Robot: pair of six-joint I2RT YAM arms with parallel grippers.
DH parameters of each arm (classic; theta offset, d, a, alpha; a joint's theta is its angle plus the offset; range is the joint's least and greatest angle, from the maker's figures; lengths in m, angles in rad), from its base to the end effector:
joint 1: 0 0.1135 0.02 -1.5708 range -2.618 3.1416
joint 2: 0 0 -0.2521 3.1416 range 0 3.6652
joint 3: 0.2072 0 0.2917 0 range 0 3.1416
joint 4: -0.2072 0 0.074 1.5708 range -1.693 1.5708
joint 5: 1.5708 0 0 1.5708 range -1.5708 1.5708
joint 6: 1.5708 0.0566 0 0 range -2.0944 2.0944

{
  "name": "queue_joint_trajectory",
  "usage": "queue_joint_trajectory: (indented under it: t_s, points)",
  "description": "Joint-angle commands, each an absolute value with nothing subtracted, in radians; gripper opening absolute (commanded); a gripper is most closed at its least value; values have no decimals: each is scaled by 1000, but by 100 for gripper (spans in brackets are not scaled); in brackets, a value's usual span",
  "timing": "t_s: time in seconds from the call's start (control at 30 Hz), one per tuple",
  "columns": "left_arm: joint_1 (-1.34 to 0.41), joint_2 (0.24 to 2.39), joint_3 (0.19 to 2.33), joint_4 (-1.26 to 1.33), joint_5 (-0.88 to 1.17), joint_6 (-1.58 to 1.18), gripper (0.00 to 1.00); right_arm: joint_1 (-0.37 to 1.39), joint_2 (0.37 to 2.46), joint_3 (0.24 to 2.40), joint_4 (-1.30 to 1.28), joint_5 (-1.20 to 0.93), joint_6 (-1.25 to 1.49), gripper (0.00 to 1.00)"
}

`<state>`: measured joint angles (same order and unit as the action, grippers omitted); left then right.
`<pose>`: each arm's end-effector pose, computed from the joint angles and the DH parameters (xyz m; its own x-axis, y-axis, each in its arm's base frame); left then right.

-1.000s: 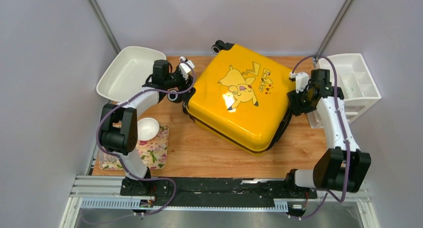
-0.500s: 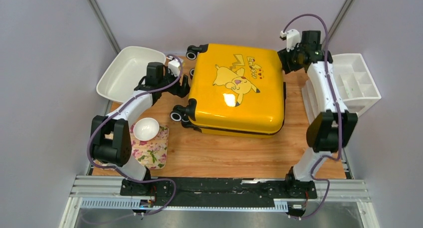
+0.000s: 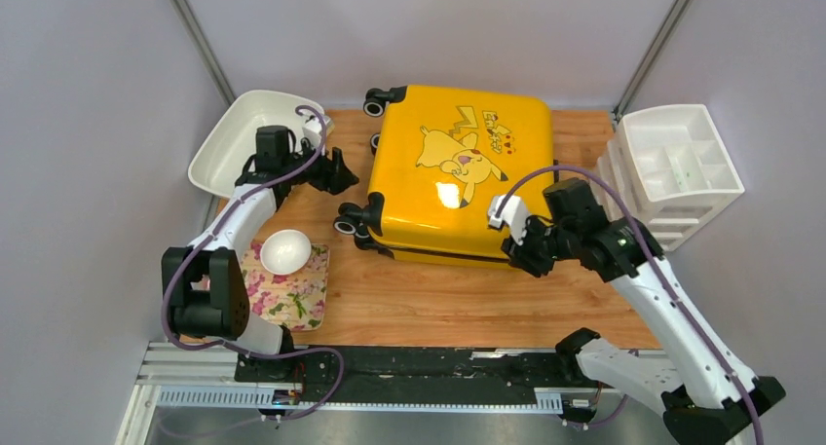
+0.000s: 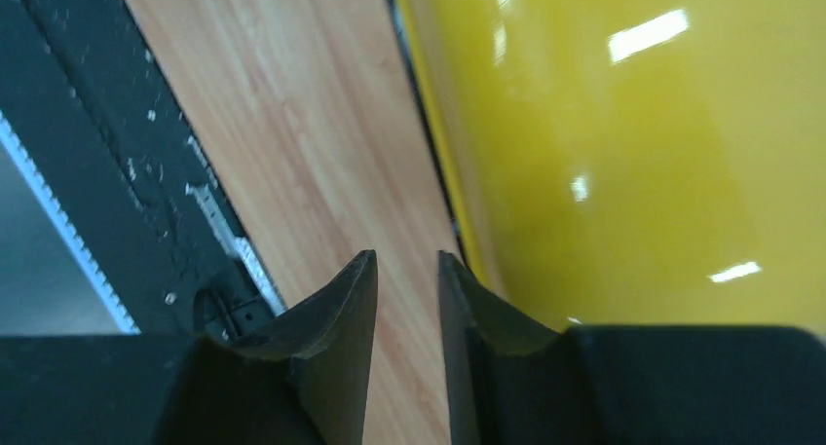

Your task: Open, take out, and arrange the luggage

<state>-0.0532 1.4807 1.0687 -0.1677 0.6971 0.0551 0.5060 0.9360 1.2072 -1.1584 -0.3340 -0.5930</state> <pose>0.3787 -0.0566 0.2409 -0.5144 0.0697 -0.8547 0.6064 0.7343 -0.3051 0.1747 0.1180 0.3519 -0.2053 -0.7173 -0.6658 -0.9089 0.3921 -0.1422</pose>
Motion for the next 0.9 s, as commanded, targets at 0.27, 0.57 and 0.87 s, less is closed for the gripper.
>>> queue_joint_trajectory:
  t_s: [0.27,0.57,0.87]
  points:
    - [-166,1428,911,-176,830,144,65,421,1069,1043,-907,-35,-584,23]
    - [-249,1424,870,-58,845,6,60,215,1321,1247,-795,-97,-670,29]
    - [-130,1065,327,497,966,-68,77,167,1116,1240,-970,-557,-923,66]
